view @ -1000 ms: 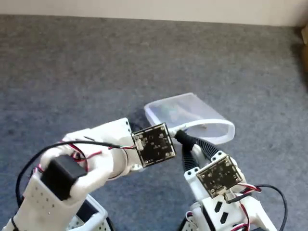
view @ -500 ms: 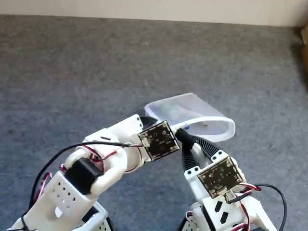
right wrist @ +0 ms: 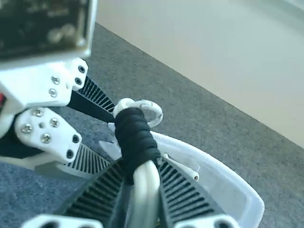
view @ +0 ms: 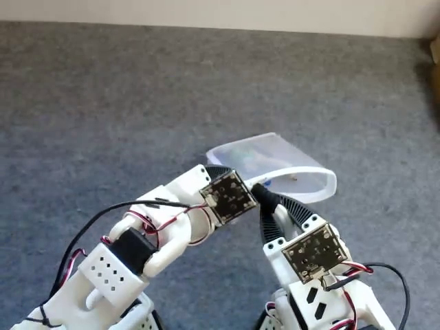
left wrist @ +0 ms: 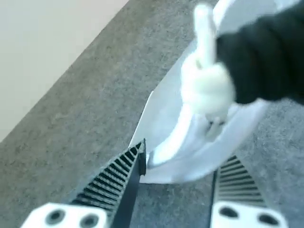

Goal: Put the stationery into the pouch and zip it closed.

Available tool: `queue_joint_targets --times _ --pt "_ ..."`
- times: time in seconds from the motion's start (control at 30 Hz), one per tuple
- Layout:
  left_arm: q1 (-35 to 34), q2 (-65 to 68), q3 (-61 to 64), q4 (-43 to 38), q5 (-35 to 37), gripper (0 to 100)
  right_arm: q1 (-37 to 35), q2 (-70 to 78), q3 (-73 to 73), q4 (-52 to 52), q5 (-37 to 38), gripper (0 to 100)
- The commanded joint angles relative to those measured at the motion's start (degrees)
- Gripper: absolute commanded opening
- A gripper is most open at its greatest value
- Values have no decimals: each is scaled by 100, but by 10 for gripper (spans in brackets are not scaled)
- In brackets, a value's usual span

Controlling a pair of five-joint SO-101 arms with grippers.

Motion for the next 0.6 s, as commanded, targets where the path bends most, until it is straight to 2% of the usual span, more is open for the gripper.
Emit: queue_joint_targets --times 0.0,0.23,0.5,0.57 --pt "110 -154 -66 -185 229 146 40 -31 -48 -189 -70 5" --pt "119 -154 -57 -185 246 3 40 -31 -48 -189 -70 5" --pt "66 -154 145 -167 404 6 110 -48 -57 -347 -343 5" --pt "66 -154 163 -158 519 6 347 -22 -48 -426 -352 5"
